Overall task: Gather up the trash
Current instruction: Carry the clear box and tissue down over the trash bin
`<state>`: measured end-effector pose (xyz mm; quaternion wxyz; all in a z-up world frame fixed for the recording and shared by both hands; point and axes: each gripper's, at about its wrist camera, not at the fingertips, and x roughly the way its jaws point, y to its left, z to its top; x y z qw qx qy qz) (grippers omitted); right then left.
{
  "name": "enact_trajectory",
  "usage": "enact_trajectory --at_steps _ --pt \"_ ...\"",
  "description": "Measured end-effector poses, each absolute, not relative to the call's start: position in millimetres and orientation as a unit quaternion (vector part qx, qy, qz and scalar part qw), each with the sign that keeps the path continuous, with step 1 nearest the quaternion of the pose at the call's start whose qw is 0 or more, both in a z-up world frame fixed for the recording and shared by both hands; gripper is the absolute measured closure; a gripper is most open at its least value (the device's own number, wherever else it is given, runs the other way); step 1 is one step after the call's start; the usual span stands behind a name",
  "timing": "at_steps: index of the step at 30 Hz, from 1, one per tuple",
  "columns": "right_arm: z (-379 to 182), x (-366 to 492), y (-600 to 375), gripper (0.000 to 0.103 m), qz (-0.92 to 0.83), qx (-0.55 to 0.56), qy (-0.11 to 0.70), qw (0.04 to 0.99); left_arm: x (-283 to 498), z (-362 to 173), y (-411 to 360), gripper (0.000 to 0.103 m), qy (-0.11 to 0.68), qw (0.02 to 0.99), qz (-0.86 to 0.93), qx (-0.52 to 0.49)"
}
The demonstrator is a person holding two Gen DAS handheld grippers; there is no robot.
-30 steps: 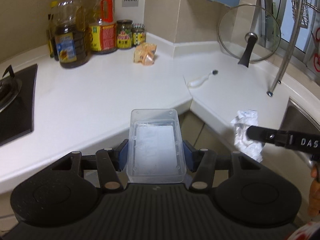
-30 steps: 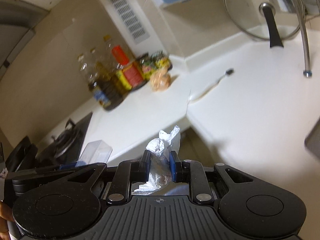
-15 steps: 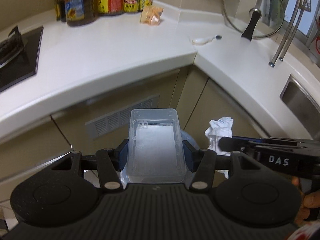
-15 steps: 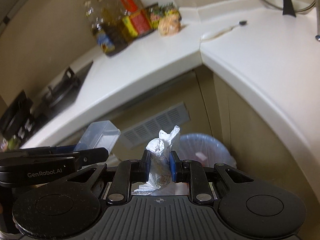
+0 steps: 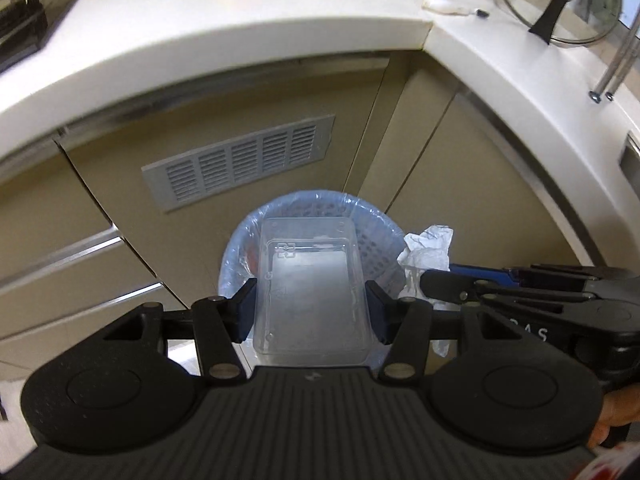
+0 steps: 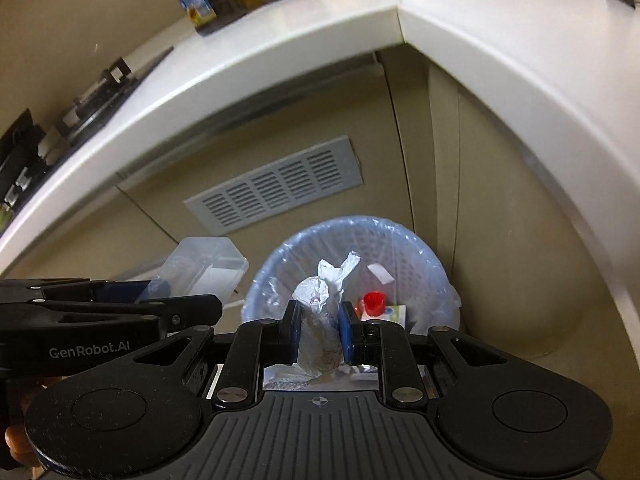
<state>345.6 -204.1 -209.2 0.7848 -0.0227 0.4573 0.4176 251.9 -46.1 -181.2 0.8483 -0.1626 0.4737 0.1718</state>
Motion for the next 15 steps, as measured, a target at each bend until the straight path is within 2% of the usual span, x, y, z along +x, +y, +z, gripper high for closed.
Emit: enact_trajectory --at_steps 15 --pt "-266.2 382.1 -189.9 0.083 0.396 -0.037 0.474 0.786 287.6 -244.6 -27.1 0.050 0.495 0.825 0.191 -0.193"
